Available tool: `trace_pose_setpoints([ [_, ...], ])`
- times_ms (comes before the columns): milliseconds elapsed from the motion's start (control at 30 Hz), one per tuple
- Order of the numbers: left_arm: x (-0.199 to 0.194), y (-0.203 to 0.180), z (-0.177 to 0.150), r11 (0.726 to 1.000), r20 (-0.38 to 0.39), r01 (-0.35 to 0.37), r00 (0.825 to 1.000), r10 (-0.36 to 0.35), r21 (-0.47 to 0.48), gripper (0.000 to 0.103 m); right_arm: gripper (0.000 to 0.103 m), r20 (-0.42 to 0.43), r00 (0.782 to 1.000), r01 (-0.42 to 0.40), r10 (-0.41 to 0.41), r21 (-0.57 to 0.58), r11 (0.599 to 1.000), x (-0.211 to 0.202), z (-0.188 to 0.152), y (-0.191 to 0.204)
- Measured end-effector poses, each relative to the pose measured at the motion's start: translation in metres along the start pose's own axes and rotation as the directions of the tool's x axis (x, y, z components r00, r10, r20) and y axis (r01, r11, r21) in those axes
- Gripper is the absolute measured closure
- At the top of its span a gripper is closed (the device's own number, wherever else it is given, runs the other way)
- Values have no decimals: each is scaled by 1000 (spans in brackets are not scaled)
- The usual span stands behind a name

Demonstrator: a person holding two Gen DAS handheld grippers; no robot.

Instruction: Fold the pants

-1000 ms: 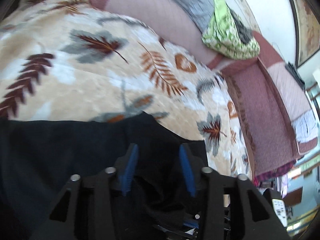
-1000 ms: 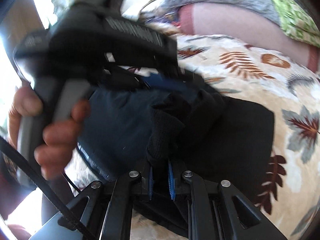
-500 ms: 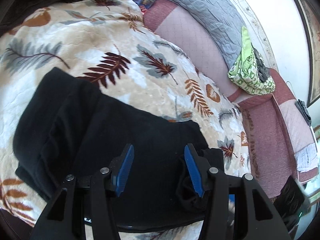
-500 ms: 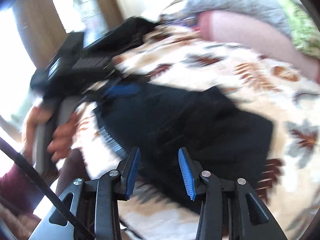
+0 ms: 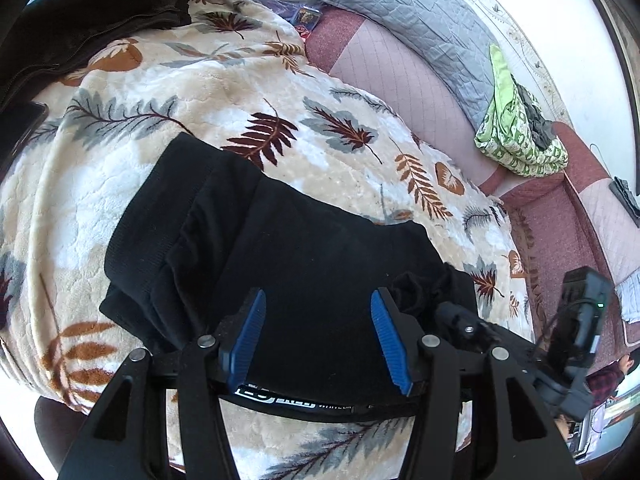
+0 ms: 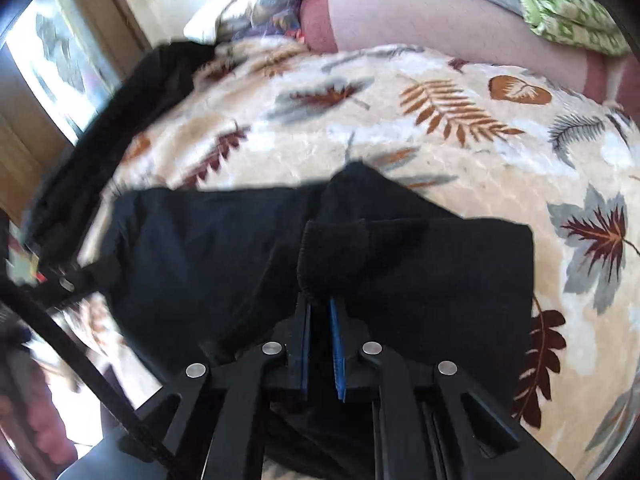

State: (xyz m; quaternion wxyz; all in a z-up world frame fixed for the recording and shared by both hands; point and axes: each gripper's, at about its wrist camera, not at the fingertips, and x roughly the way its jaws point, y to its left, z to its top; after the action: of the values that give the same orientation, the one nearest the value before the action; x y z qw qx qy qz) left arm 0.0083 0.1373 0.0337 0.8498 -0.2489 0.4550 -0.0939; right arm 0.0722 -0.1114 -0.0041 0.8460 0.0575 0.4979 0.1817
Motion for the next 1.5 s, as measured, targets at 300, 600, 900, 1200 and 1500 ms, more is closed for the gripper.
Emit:
trace_pose_setpoints([
  [300, 3, 3, -4, 1000, -21, 8, 1000, -9, -25, 49, 88, -61, 982, -177, 179, 43, 983, 17, 3, 18],
  [600, -10, 6, 0, 999, 14, 0, 1000, 0, -34, 46, 63, 31, 951, -311, 309, 67, 948, -13, 6, 14],
  [900, -17, 6, 0, 999, 21, -16, 1000, 17, -40, 46, 66, -46, 937, -328, 346, 223, 918, 41, -5, -1],
  [1200, -40, 58, 2, 981, 83, -110, 989, 125, -158, 45, 62, -27, 934, -343, 357, 214, 915, 23, -1, -2],
  [1500, -40, 88, -12, 967, 53, -135, 987, 149, -217, 45, 60, -79, 901, -416, 426, 121, 901, 34, 30, 54],
])
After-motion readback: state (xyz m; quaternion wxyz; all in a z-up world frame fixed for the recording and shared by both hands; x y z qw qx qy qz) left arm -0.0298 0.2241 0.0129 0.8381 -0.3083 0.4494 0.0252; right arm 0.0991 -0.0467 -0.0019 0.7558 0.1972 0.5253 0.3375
